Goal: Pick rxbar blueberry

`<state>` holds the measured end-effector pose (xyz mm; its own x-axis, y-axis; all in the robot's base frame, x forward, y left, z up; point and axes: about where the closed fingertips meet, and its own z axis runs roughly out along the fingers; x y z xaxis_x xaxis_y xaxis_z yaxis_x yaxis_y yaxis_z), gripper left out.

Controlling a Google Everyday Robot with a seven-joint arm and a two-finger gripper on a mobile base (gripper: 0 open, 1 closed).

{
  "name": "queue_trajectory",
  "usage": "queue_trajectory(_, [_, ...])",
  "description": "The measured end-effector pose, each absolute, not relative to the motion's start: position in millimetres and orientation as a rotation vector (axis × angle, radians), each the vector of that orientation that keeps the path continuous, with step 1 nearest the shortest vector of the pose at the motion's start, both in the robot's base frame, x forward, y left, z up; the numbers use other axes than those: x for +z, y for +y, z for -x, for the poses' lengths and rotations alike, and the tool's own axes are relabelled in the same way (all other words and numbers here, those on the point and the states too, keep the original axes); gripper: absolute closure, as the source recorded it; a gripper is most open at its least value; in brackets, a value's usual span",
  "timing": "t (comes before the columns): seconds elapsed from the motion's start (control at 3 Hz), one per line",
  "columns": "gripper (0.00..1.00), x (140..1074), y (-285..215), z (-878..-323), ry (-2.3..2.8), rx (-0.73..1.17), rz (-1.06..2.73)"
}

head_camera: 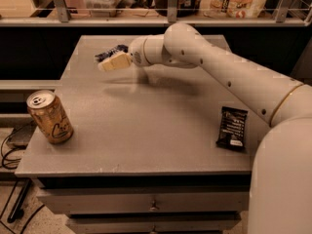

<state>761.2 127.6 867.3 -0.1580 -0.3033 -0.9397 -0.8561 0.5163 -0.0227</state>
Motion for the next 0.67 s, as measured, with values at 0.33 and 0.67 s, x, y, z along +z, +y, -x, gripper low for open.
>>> queue_trajectory(0.33, [0.0, 861, 142, -771, 1.718, 0.667, 0.931])
queue_trajectory(0.67, [0.0, 858, 153, -779, 1.717, 0.671, 0.891])
